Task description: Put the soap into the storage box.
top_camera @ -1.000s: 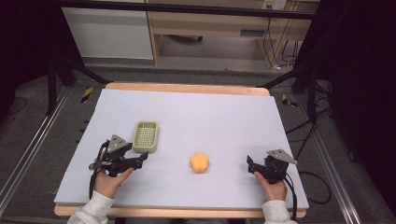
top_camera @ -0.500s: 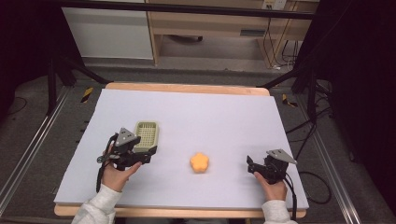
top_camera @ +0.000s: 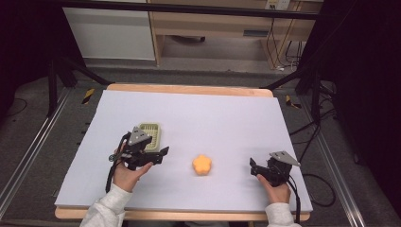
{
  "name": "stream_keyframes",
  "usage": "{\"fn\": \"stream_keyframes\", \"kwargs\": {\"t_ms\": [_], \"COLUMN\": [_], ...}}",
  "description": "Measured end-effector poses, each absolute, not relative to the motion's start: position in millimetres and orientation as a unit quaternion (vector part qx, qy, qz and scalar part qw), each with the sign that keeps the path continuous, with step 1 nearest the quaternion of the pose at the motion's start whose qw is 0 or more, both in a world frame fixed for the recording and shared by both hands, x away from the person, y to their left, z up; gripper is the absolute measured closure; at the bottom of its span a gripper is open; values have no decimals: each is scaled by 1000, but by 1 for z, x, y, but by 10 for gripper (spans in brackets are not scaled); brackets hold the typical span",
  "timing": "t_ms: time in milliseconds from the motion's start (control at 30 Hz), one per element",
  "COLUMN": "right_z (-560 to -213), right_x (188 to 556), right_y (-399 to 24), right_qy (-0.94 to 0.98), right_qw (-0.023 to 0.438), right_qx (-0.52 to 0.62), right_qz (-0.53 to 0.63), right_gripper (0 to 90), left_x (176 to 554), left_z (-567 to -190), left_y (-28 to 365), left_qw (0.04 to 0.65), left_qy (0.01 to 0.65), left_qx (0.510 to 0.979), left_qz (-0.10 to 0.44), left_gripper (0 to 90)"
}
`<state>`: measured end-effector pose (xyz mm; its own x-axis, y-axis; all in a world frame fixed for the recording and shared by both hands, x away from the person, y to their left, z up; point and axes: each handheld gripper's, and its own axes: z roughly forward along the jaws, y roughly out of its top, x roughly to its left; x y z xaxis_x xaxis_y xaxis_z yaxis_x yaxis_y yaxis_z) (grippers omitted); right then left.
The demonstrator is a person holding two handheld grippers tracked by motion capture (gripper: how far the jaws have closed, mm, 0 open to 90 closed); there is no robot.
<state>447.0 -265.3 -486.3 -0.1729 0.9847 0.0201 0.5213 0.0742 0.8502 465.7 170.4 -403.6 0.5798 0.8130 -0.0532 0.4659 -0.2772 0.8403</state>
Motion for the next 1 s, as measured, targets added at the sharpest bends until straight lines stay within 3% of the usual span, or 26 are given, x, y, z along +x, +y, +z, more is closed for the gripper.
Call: {"fn": "stream_keyframes", "kwargs": {"t_ms": [1000], "right_z": [-486], "right_x": [447], "right_y": [-265], "right_qy": [666], "right_qw": [305], "right_qx": [567], "right_qz": [377], "right_gripper": [49], "left_x": [470], "left_z": [-406], "left_y": [136], "left_qw": [421], "left_qy": [384], "left_qx": [802], "left_qz": [177], "left_gripper": [239]}}
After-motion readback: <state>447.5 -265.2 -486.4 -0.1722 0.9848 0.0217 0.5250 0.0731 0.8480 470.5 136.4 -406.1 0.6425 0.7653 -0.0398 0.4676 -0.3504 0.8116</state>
